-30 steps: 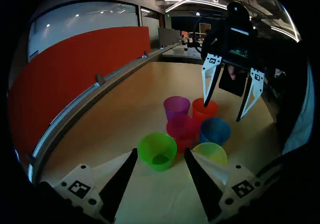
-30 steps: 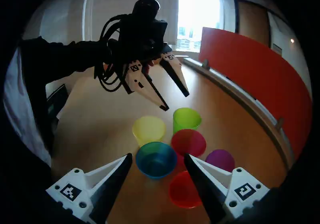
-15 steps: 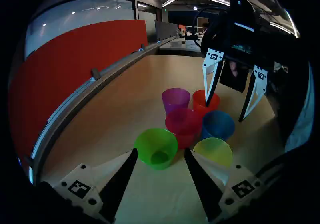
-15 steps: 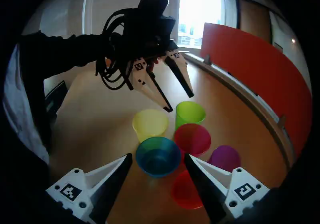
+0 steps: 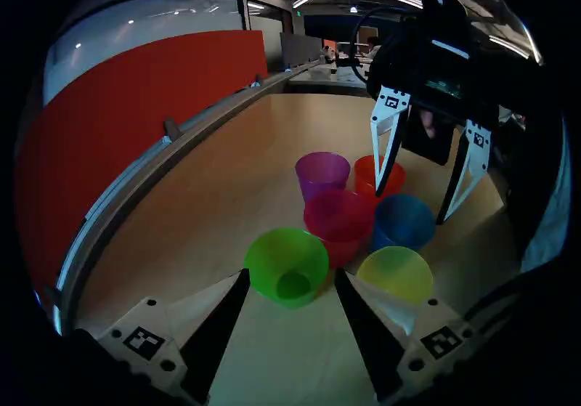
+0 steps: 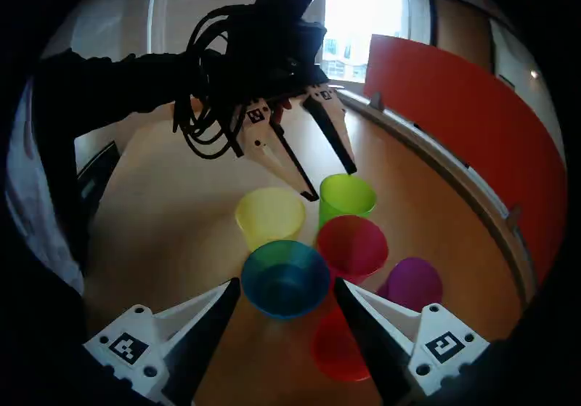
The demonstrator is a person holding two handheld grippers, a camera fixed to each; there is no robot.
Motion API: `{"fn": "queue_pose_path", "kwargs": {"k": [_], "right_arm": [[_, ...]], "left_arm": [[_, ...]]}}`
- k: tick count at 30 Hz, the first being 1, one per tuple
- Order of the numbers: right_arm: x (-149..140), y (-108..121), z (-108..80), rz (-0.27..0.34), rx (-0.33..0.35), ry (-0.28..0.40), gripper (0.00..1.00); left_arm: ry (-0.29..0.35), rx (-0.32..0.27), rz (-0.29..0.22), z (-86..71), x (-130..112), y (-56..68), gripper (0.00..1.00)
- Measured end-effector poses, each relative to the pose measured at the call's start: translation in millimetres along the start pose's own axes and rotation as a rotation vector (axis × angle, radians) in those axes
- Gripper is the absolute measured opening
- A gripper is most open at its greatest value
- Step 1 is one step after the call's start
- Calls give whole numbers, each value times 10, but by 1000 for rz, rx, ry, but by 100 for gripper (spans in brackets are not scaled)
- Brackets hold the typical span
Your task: Pour water
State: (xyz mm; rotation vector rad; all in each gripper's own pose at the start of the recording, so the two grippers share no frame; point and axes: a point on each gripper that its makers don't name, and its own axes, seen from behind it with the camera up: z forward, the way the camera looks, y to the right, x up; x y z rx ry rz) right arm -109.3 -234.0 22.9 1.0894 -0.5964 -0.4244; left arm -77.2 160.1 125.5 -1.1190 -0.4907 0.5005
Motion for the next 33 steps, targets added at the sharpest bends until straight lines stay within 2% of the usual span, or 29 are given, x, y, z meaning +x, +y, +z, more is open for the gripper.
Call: {"fn": "queue_pose_path", "kwargs": {"k": [12,33], "right_arm": [[-22,3,81,-8,3,-11,100],[-33,-17,167,-5,15,-23,100]], "left_arm": [[-14,2,33,33,1,7,86],[-26,16,0,133,-2,-89,87]]}}
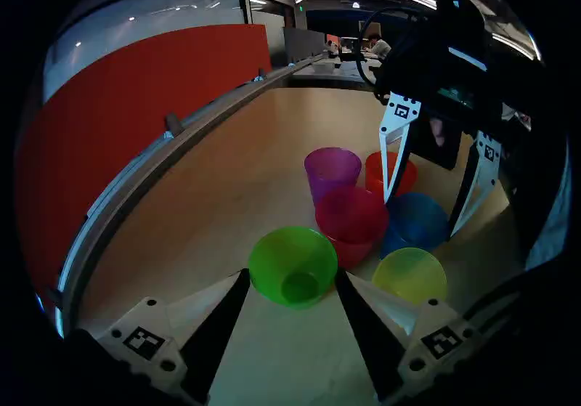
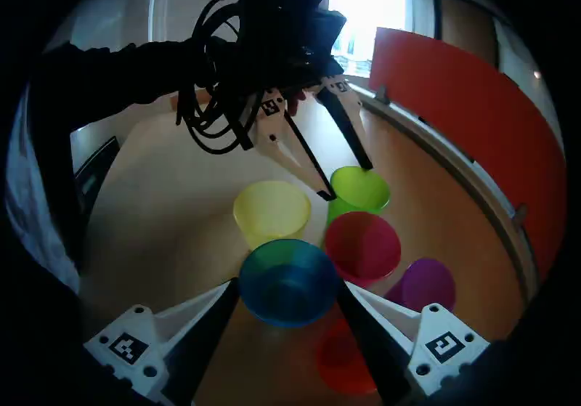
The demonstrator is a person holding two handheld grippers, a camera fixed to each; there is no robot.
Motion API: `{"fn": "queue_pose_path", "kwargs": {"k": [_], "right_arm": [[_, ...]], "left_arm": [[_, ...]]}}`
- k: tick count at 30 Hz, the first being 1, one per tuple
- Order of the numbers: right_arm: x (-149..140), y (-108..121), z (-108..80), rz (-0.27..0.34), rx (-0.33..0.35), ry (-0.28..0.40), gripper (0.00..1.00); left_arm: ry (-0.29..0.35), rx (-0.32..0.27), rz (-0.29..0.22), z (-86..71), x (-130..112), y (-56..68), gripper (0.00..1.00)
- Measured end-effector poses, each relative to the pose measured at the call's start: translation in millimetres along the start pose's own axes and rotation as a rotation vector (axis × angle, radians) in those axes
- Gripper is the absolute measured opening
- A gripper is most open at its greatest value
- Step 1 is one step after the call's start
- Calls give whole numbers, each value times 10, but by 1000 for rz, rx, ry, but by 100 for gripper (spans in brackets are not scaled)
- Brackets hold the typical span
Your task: Pour water
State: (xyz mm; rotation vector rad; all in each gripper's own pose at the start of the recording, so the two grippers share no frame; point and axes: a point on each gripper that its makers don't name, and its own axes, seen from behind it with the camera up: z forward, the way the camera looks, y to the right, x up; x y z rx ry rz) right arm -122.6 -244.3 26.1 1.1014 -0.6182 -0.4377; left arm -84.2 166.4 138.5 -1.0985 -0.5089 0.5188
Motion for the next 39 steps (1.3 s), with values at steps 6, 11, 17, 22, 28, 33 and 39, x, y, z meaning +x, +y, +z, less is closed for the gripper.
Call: {"fn": "queue_pose_path", "kwargs": {"k": [6,11,17,22,28,33,39], "right_arm": [[6,0,31,1,1,-1,100],[-3,-3,53,0,0,-2,100],[-8,-8,76,-3,0,-4,100],[-3,-9,88,-3,3,-5,100],[0,-12,110,-2,2,-6,100],[-3,-12,128,-2,4,-7,100],[8,-10,146,-2,7,-2,100]], "left_arm": [[0,13,13,26,6,-7,87],[1,26,18,39,11,-32,87],[6,50,24,14,22,-79,87],[0,46,8,-4,5,-89,87],[-2,41,-15,41,-34,-100,87],[-14,34,-16,101,-87,-91,87],[-16,28,-16,159,-131,-84,87]]}}
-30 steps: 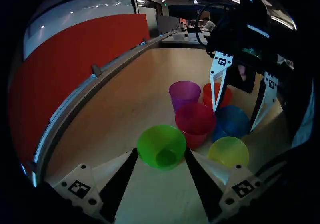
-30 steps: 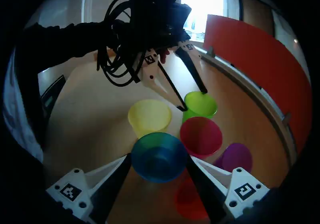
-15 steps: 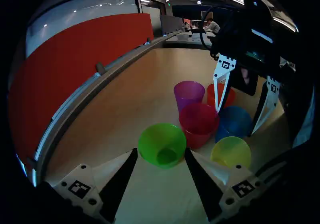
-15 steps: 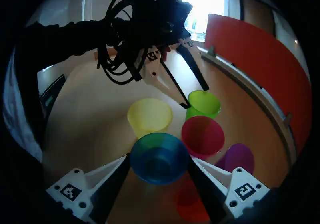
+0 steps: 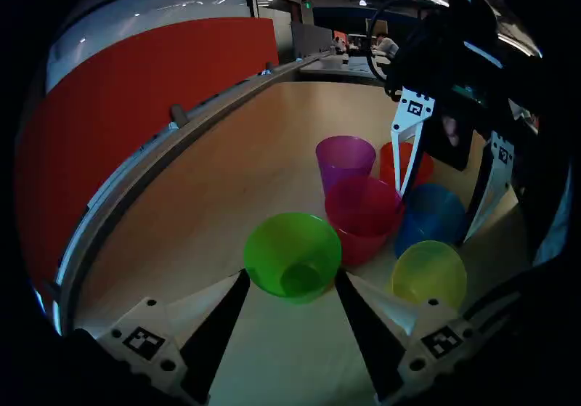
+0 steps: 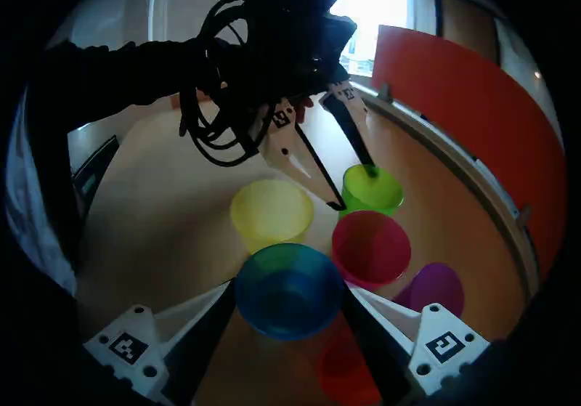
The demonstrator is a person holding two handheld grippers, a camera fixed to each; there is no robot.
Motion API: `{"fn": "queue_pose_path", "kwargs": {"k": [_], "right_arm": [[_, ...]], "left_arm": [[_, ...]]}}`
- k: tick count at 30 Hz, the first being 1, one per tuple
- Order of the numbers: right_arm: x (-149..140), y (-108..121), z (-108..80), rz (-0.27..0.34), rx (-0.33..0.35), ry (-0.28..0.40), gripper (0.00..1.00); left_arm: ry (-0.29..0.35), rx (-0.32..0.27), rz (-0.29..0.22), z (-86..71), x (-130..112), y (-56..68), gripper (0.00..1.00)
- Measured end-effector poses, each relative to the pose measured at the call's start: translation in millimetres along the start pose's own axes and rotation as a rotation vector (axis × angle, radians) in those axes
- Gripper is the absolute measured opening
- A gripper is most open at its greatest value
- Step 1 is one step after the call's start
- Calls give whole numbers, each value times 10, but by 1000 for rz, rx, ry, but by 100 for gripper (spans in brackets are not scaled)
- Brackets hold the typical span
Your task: Pour water
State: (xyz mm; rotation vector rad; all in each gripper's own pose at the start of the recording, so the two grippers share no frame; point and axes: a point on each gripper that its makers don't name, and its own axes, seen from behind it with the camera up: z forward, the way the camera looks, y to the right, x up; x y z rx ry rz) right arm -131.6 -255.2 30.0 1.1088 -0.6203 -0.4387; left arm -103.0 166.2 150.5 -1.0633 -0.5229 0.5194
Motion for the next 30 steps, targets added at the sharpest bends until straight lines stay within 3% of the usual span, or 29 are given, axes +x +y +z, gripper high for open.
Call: {"fn": "queue_pose_path", "kwargs": {"k": [18,26,30], "right_arm": [[-3,9,22,-23,-8,-11,100],[-7,15,28,-33,-12,-12,95],[-3,10,27,-36,-12,-10,95]], "left_arm": [[11,-17,1,73,13,14,87],[14,-16,6,87,26,18,87],[10,-16,-15,97,7,5,87]]}}
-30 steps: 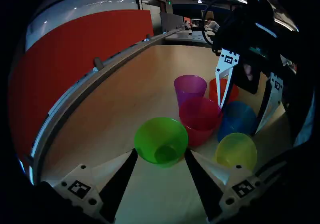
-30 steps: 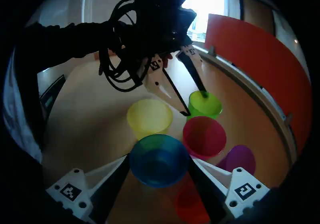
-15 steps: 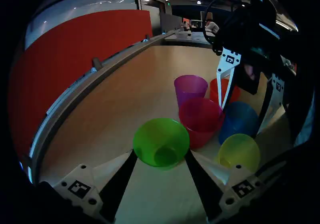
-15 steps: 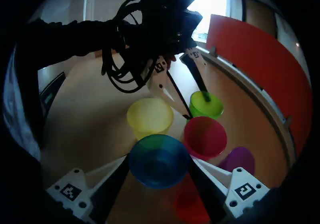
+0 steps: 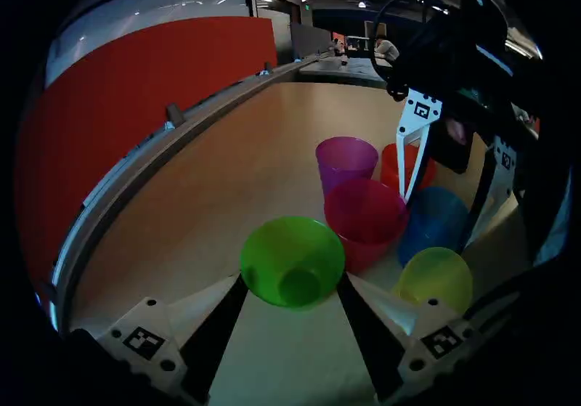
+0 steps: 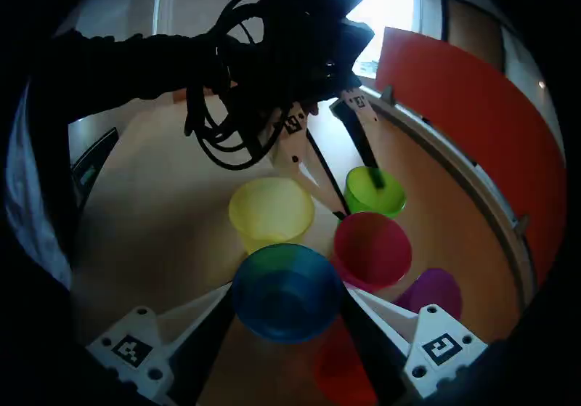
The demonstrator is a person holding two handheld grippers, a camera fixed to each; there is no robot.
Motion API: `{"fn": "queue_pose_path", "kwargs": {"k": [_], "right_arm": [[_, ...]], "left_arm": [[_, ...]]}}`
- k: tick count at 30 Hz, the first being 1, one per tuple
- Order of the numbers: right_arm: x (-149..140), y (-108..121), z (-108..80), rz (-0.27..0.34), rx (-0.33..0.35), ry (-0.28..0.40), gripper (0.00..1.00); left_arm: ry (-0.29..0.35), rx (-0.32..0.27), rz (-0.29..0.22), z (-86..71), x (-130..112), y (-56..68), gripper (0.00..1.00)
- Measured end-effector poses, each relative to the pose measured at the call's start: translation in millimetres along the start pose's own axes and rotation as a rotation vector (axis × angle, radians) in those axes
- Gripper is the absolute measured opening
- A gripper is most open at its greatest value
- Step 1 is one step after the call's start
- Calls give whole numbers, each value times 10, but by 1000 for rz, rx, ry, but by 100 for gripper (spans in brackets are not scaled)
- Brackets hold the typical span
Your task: Pour water
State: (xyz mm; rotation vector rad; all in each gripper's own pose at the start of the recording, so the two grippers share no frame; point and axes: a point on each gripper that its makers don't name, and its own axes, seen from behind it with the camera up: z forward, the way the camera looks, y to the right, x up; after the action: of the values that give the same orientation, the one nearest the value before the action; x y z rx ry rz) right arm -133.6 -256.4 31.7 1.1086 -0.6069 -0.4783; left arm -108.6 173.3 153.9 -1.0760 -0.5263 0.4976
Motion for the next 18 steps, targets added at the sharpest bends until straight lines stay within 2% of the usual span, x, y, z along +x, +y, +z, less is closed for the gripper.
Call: {"fn": "queue_pose_path", "kwargs": {"k": [3,11,18], "right_arm": [[1,0,0,2,0,4,95],[-6,-10,1,0,5,9,95],[-8,-17,-4,0,6,12,94]], "left_arm": [[5,2,-17,16,-1,-14,86],[28,8,-8,38,7,-10,83],[28,0,-25,20,-21,5,83]]}}
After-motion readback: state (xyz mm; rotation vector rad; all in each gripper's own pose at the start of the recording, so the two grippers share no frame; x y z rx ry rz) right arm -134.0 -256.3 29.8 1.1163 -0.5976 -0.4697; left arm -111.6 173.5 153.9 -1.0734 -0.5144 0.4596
